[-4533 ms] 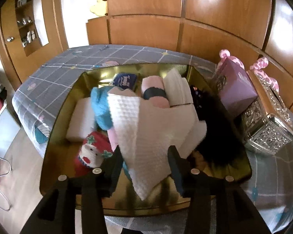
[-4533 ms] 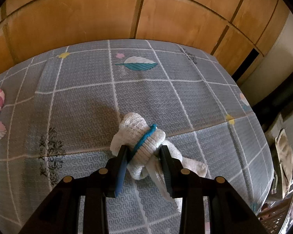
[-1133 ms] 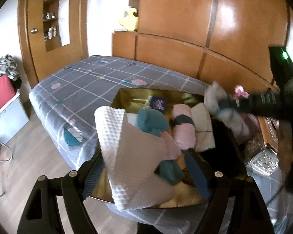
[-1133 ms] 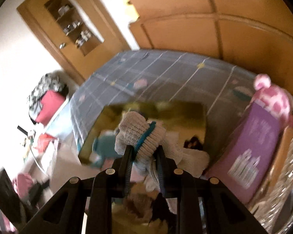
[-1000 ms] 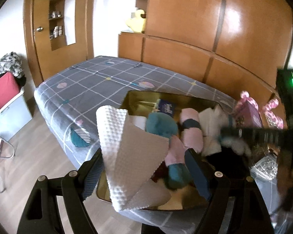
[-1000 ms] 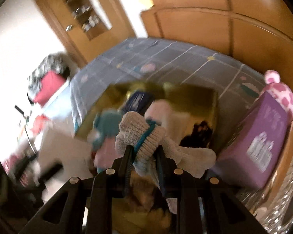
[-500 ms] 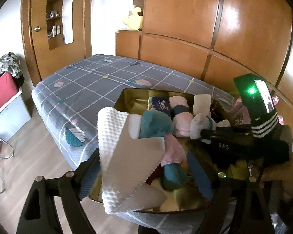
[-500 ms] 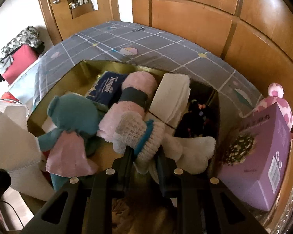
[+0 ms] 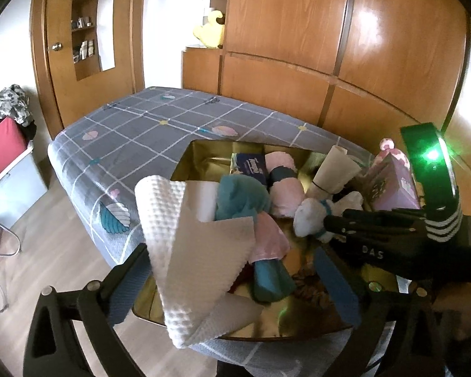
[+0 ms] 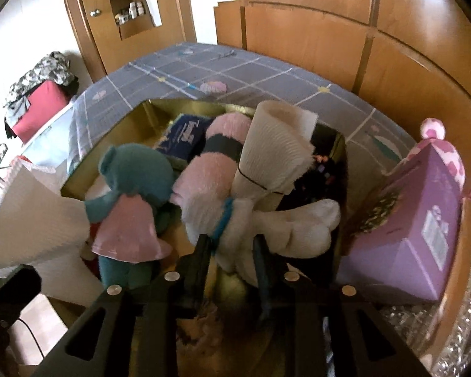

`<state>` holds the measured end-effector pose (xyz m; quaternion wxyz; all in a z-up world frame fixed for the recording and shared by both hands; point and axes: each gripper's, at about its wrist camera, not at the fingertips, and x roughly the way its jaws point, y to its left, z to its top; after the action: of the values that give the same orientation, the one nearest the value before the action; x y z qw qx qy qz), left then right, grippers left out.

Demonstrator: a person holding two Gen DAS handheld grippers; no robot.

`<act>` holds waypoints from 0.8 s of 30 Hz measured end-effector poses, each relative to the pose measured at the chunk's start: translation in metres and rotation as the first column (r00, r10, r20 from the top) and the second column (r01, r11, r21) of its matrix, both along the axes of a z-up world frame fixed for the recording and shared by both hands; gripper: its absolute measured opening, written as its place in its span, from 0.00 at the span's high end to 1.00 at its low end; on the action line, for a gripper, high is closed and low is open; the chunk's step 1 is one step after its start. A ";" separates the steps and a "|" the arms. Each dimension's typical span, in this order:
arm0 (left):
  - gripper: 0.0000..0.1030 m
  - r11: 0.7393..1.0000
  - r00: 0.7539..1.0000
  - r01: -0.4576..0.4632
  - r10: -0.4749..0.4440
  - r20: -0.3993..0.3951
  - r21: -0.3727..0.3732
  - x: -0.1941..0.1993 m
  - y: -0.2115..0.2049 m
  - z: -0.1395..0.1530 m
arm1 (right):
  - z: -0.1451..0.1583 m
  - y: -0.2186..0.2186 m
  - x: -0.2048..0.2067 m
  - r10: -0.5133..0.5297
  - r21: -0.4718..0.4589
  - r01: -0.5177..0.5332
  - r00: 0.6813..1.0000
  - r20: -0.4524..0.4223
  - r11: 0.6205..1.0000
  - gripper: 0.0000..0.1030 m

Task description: Organize soft objects

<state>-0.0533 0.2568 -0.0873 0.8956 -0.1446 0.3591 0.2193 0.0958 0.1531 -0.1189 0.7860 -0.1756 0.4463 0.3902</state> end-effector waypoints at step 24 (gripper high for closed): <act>0.00 0.995 0.989 -0.005 -0.010 0.145 0.105 -0.018 -0.045 0.044 | 0.045 -0.100 -0.059 -0.335 0.171 0.303 0.919 0.210 0.938 0.55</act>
<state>-0.0715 0.2119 -0.0435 0.9259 -0.1125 0.2813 0.2256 0.0370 0.0527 -0.0736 0.8964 -0.0919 0.3451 0.2624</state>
